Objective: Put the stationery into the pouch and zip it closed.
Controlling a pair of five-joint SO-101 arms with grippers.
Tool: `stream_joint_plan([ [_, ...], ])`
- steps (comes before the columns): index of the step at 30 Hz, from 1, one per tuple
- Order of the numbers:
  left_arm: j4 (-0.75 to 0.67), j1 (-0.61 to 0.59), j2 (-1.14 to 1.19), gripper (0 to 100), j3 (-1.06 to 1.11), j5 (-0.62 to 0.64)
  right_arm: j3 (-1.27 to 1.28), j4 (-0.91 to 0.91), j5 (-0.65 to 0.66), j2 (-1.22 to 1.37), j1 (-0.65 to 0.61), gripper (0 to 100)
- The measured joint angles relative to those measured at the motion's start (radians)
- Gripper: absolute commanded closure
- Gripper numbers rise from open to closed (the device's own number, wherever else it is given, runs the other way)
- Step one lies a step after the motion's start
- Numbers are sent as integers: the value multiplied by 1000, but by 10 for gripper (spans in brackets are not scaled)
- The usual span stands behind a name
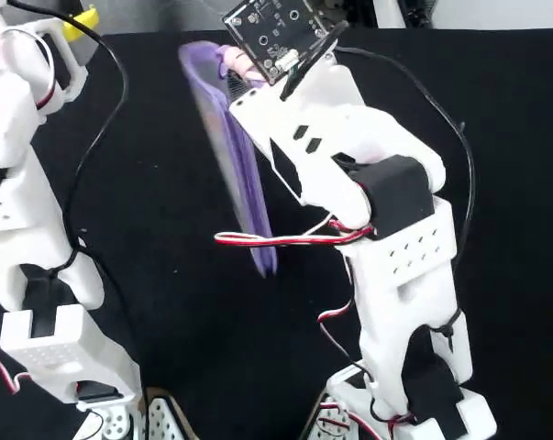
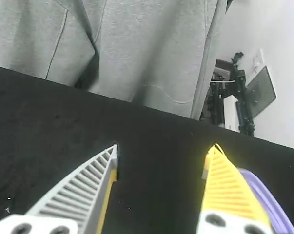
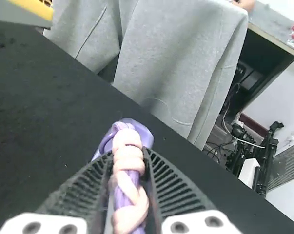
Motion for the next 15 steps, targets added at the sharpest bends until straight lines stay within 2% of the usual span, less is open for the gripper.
stream_joint_plan([
  [8, 0, -3, 0, 715, 12, 0, -2, 0, 0, 69, 0, 987],
  [15, 0, -3, 0, 715, 219, 0, -2, 0, 0, 80, 0, 987],
])
